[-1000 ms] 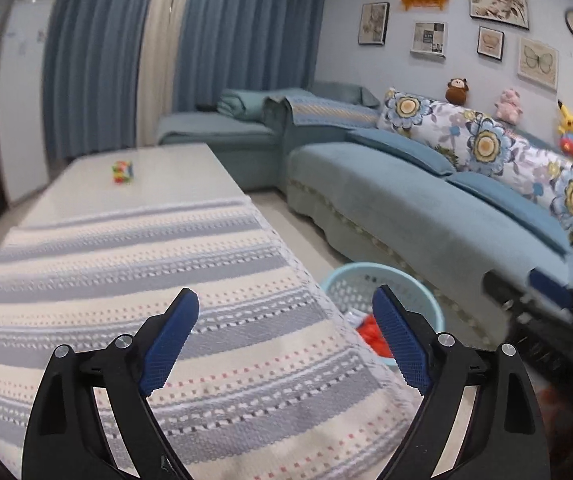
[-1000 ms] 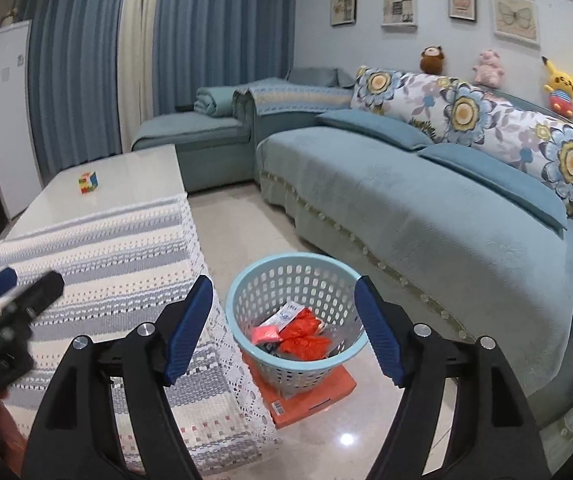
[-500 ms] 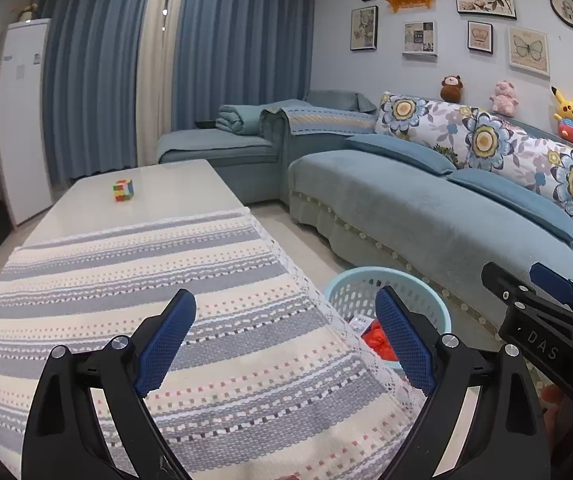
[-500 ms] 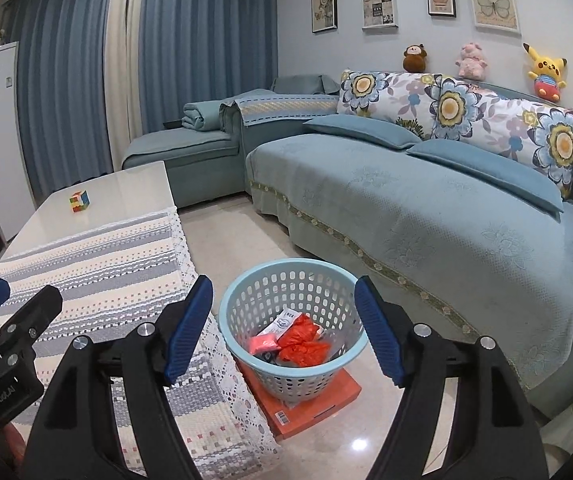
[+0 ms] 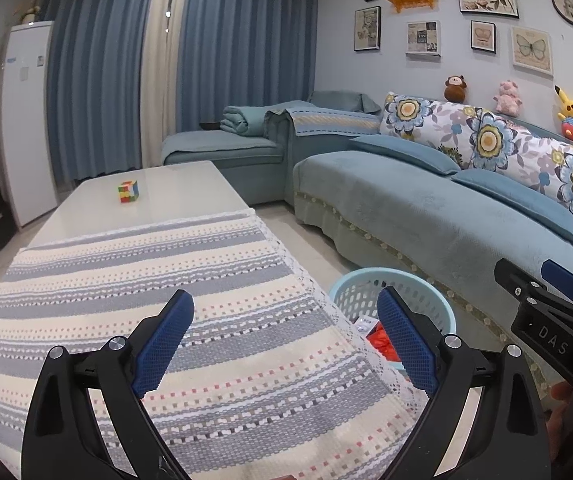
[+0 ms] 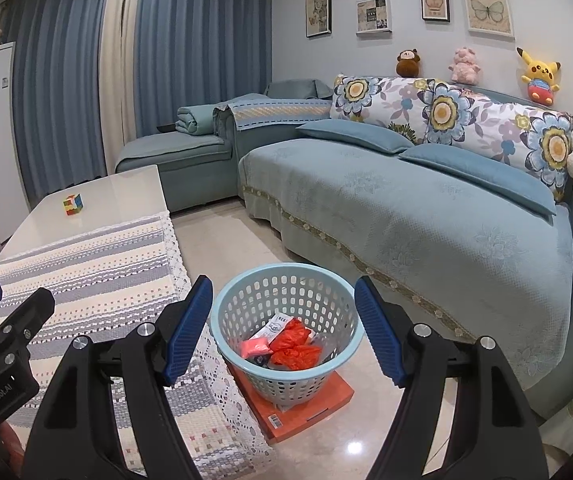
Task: Collect trash
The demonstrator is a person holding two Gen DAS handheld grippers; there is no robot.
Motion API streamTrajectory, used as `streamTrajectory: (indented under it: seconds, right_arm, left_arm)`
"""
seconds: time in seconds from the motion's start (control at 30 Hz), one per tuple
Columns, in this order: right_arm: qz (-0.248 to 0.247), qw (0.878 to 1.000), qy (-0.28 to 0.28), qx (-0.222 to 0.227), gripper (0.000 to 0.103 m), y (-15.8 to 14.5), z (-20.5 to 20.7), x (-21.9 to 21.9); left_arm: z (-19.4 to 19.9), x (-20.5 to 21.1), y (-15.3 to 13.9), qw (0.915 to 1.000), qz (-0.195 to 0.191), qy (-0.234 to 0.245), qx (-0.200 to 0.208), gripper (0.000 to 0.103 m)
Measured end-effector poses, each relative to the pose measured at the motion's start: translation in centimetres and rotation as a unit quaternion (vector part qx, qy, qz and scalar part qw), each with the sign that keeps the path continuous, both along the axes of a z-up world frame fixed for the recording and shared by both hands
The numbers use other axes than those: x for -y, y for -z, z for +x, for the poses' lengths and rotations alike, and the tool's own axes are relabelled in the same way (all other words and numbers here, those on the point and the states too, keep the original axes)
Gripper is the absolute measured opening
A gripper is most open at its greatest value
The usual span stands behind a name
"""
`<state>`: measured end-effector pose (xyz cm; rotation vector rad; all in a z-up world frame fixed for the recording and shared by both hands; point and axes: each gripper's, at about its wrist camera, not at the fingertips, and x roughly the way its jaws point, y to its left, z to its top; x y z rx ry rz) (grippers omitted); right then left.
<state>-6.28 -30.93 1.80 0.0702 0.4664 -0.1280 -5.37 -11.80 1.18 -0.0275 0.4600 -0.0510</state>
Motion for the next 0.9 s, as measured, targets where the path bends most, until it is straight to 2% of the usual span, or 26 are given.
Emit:
streamTrajectory:
  seconds: [0.9]
  right_arm:
    - [0.004, 1.000, -0.008, -0.006, 0.069, -0.01, 0.19, -0.32]
  left_arm:
    - [-0.15, -0.15, -0.05, 1.0000, -0.005, 0.003, -0.004, 0.091]
